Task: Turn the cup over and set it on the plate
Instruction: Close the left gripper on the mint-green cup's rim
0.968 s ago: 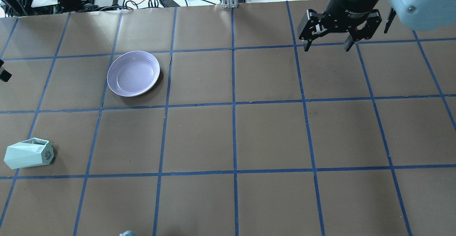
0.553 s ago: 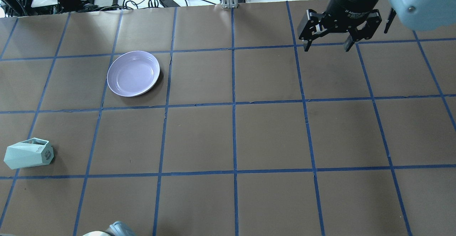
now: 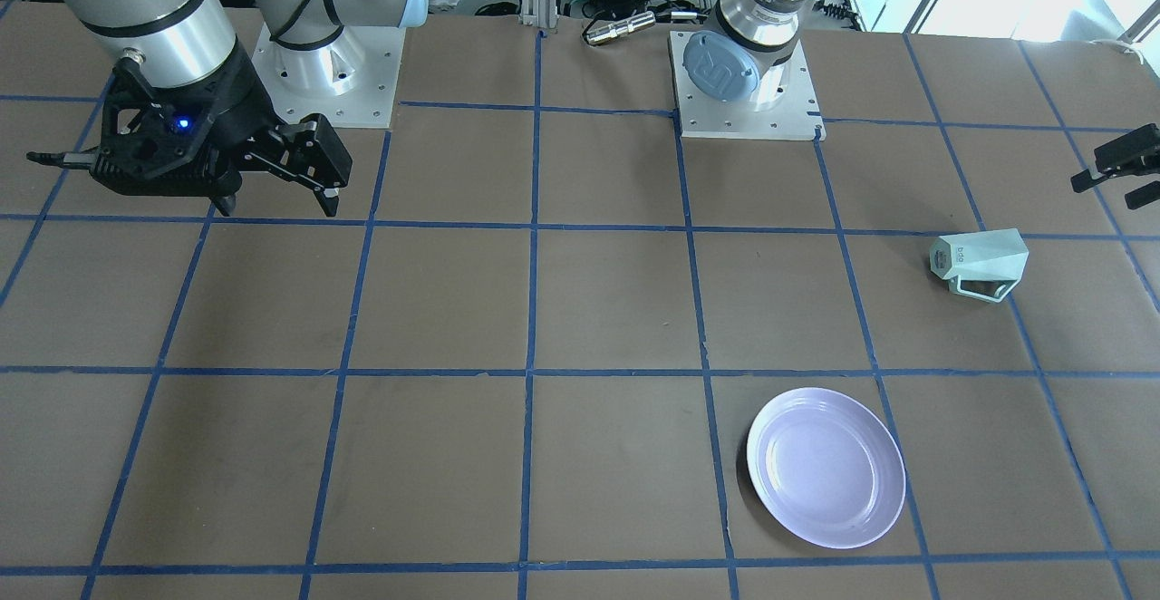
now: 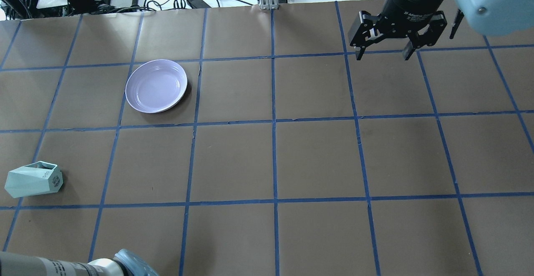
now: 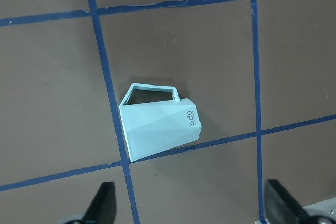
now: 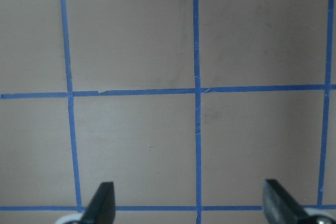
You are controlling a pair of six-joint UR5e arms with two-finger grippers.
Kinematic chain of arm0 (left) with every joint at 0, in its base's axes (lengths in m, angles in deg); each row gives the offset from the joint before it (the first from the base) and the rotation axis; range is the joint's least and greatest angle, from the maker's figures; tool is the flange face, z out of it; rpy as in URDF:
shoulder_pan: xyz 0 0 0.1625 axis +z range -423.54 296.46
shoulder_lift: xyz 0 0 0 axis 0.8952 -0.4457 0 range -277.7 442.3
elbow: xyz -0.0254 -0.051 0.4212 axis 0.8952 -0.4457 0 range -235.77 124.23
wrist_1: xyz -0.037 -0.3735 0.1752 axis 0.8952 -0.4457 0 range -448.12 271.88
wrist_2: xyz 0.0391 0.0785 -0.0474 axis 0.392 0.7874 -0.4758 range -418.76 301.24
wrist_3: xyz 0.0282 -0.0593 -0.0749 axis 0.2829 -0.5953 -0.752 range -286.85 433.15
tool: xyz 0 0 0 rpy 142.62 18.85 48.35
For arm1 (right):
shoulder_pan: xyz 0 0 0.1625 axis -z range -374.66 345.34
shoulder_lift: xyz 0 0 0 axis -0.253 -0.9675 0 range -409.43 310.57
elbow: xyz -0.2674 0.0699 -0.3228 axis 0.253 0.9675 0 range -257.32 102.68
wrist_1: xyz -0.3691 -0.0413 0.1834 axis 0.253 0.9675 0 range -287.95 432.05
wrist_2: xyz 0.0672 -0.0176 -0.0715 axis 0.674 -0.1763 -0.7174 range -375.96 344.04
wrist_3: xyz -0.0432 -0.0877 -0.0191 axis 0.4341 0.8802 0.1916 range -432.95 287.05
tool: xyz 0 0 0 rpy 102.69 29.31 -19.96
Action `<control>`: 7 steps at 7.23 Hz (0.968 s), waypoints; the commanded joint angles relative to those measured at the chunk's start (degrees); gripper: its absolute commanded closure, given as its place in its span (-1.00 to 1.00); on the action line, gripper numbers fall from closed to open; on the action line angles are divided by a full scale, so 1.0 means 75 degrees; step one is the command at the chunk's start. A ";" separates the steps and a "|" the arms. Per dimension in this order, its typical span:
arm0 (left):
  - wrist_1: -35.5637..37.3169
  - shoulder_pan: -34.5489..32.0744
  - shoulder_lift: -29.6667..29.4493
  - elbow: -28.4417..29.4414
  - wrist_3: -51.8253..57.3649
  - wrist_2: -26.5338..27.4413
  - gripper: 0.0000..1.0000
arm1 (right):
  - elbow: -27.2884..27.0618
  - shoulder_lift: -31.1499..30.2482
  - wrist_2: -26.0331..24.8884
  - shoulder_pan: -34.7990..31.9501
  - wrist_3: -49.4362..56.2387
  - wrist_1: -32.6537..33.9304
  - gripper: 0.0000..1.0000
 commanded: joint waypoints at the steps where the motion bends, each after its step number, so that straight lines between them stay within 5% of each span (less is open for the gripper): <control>1: -0.0053 0.0621 -0.0719 0.0004 0.0063 -0.0601 -1.00 | 0.0000 0.0000 0.0005 0.0000 0.0000 0.0000 -1.00; 7: -0.1503 0.1116 -0.2337 0.0144 0.0626 -0.0932 -1.00 | 0.0000 0.0000 0.0005 0.0000 0.0000 0.0000 -1.00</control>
